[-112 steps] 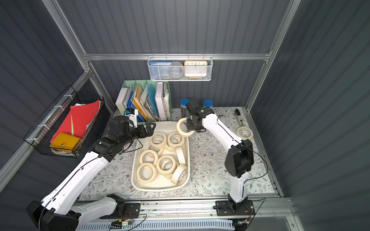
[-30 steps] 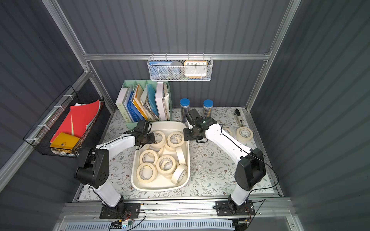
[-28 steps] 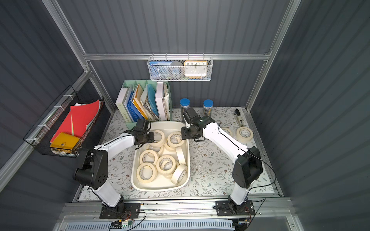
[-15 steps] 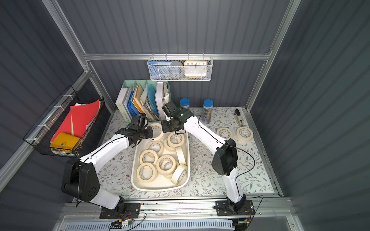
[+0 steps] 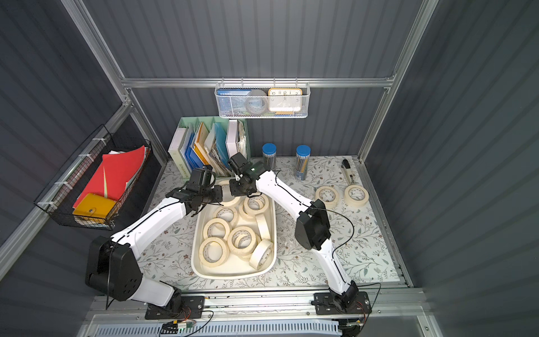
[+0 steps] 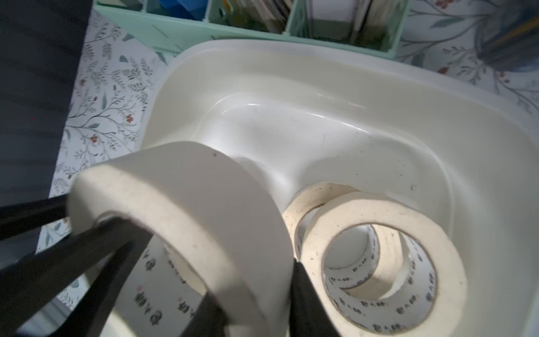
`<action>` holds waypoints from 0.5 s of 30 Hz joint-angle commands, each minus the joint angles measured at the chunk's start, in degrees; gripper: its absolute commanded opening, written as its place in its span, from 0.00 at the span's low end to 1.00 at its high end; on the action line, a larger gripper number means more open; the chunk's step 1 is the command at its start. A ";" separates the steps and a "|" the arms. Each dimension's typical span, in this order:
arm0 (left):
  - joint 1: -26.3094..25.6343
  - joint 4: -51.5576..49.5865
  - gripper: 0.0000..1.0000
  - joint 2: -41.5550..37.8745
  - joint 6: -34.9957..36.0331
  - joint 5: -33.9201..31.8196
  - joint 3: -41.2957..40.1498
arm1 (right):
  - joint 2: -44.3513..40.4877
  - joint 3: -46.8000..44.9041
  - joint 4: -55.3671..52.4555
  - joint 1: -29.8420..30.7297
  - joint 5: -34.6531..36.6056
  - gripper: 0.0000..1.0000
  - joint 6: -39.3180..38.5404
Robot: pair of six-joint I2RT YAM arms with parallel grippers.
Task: Take out the art tape in the storage box
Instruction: Pick up the art tape from the storage box.
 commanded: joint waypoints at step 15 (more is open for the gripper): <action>0.70 3.86 1.00 -13.70 1.84 0.69 -4.34 | -16.75 -16.97 -0.38 -10.23 7.23 0.00 0.75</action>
